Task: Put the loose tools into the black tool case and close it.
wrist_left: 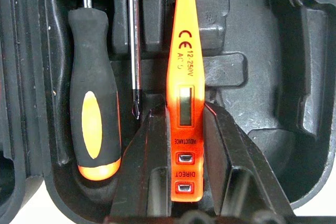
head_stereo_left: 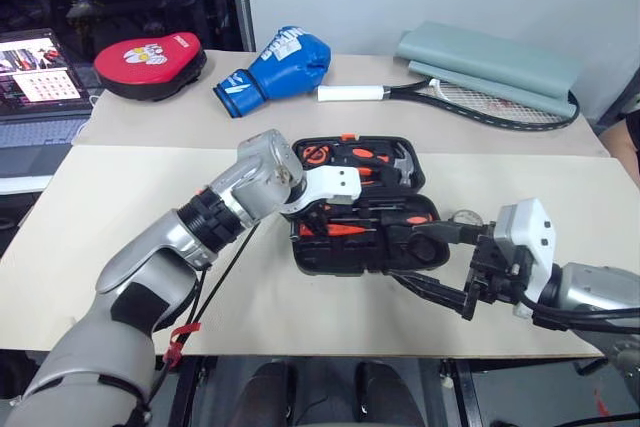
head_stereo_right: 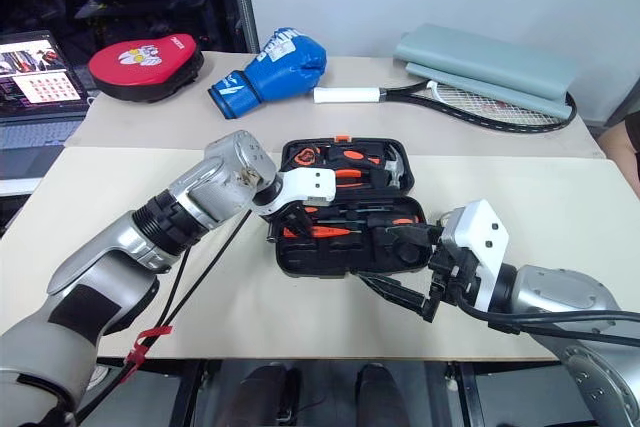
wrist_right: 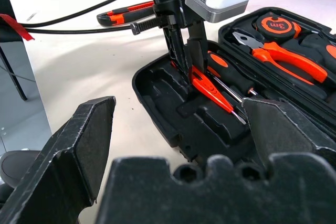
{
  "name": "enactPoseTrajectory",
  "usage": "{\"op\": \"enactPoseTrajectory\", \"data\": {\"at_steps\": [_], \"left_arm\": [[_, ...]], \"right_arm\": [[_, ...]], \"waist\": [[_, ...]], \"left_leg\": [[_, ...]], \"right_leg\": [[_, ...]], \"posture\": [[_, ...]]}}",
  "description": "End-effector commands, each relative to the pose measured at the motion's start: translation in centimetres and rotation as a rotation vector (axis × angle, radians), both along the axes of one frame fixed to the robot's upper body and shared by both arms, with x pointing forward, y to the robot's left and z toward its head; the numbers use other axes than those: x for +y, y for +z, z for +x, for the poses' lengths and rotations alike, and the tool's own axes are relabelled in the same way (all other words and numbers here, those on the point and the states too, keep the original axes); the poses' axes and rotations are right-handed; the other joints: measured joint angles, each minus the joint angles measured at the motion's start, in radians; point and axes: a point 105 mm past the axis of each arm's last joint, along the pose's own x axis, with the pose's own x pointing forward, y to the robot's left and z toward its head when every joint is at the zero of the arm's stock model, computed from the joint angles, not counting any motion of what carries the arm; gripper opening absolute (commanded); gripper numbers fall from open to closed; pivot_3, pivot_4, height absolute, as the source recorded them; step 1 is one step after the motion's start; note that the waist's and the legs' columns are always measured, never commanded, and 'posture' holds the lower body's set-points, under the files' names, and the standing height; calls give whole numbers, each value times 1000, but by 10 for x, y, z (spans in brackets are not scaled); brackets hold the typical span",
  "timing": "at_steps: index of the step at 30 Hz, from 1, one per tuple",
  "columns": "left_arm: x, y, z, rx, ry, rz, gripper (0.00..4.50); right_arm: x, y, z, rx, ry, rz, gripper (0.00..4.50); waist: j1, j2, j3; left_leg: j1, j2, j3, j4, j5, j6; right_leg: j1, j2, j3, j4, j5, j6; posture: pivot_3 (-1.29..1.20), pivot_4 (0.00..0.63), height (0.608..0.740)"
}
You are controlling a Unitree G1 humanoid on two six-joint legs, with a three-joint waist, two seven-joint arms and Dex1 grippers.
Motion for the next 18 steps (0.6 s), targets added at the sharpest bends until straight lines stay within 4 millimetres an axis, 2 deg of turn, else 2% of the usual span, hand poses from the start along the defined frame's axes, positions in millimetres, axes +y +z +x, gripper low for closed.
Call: {"op": "enactPoseTrajectory", "data": {"at_steps": [1, 12, 14, 15, 18], "left_arm": [[7, 1, 2, -17, 38, 35, 420], [6, 5, -2, 3, 63, 11, 420], [5, 8, -4, 5, 55, 4, 1436], [5, 10, -5, 6, 50, -2, 1623], [3, 21, -9, 16, 36, -33, 2727]], "right_arm": [[4, 12, -2, -73, 12, 9, 4500], [5, 12, -2, -75, 23, 14, 4500], [5, 12, -1, -73, 23, 14, 4500], [5, 11, -1, -72, 23, 14, 4500], [5, 11, -2, -69, 23, 14, 4500]], "waist": [[0, 0, 0], [-7, 0, 0], [-7, 0, 0], [-8, 0, 0], [-8, 0, 0]], "left_leg": [[0, 0, 0, 0, 0, 0], [0, 0, 0, 0, 0, 0], [0, 0, 0, 0, 0, 0], [-1, 0, 0, 0, 0, 0], [-1, 0, 0, 0, 0, 0]], "right_leg": [[0, 0, 0, 0, 0, 0], [-1, 1, 0, 0, 0, 0], [-1, 1, 0, 0, 0, 0], [-1, 1, 1, 0, 0, 0], [-2, 1, 1, 0, 0, 0]], "posture": [[0, 150, 736], [0, 150, 736], [0, 150, 736], [0, 150, 736], [0, 150, 736]]}}
